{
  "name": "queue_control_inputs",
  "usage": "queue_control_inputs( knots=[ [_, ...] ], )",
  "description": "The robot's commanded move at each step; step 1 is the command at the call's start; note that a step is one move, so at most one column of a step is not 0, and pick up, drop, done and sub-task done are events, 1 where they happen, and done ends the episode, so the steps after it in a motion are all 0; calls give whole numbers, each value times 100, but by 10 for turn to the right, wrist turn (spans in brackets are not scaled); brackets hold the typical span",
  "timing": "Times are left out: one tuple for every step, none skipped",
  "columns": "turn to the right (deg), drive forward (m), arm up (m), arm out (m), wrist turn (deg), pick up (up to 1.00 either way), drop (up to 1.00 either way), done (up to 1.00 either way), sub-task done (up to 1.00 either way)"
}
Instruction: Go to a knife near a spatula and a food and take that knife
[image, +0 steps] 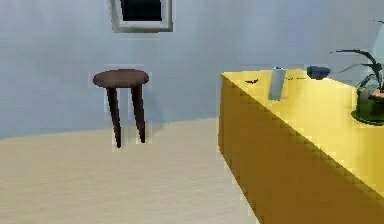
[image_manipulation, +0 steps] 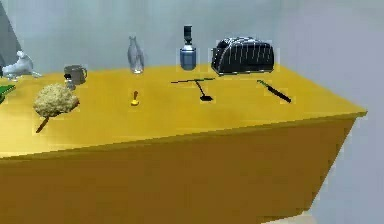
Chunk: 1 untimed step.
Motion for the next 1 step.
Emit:
queue_control_inputs(
  knots=[
    [0, 10, 0, 0, 0, 0, 0, 0, 0]
  ],
)
